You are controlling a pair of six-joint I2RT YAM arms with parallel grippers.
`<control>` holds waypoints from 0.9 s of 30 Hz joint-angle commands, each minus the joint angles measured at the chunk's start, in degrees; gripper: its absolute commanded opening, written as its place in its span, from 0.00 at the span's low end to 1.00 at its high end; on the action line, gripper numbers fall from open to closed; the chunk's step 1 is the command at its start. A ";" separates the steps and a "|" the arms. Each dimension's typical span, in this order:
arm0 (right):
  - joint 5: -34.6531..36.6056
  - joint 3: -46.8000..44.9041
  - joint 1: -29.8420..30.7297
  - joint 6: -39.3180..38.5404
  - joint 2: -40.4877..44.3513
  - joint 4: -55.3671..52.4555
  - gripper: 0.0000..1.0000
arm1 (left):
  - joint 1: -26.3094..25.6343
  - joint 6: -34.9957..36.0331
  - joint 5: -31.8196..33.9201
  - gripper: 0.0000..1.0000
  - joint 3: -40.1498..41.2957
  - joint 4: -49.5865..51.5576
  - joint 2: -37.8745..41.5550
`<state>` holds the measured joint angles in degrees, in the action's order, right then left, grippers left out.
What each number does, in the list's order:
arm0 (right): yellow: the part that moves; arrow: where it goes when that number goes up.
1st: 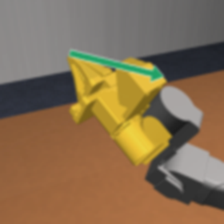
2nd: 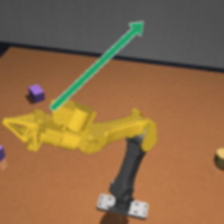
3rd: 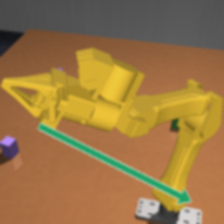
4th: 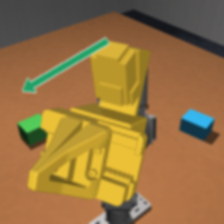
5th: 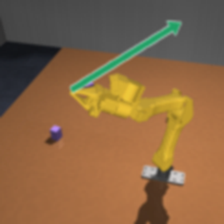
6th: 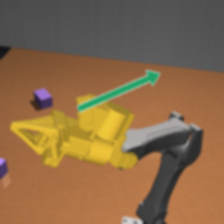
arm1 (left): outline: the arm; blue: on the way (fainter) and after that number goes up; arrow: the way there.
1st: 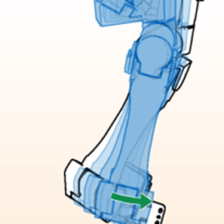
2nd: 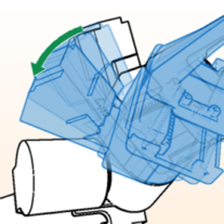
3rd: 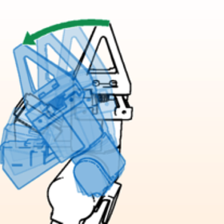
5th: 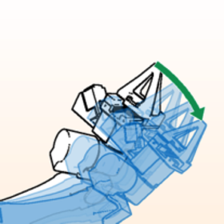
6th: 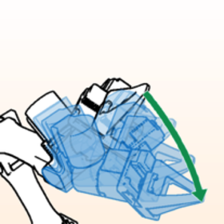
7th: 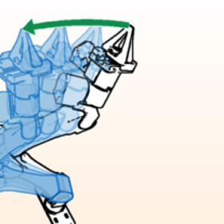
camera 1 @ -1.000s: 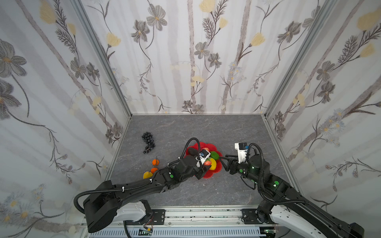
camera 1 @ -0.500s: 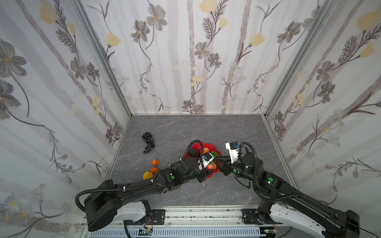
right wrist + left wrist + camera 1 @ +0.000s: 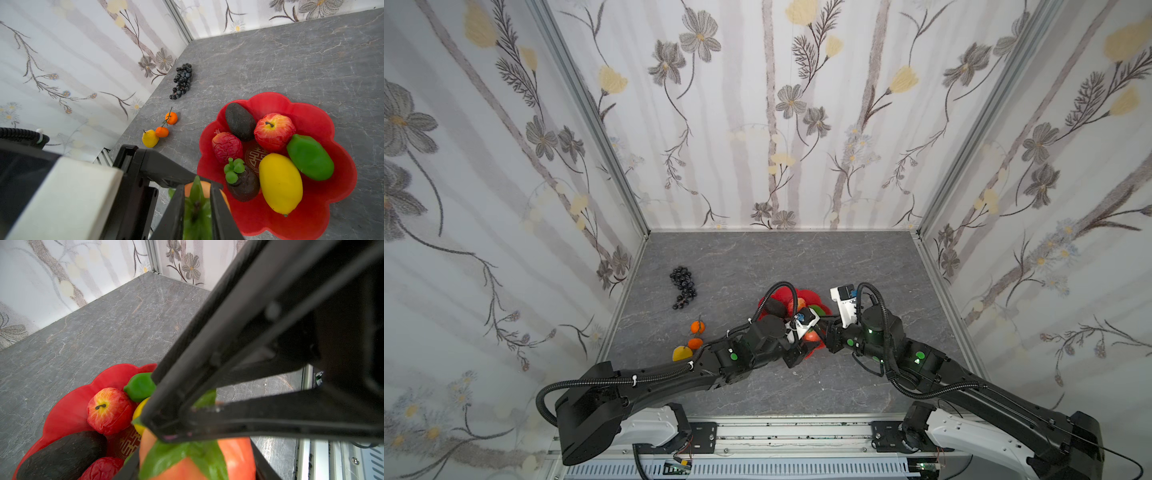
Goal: Arrange fruit in a fruit bowl
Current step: Place the fruit in the fruit bowl.
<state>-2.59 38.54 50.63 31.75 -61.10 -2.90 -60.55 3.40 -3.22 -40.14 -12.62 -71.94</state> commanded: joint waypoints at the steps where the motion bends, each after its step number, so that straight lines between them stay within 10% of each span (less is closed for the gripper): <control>1: -0.20 0.56 -0.02 0.61 -0.34 0.29 0.22 | -0.09 0.82 -0.47 0.53 -0.63 -1.77 -1.33; 18: -0.49 1.13 0.21 0.51 -0.79 -1.45 0.02 | -0.17 1.19 2.18 0.56 0.60 -2.31 -0.47; 27: 4.30 1.70 0.34 0.12 0.51 -3.73 0.00 | -0.18 -0.23 5.84 0.79 2.91 -2.49 3.12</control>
<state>-1.08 39.51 50.87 32.05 -61.01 -5.93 -60.77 3.97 0.45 -37.89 -13.58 -70.00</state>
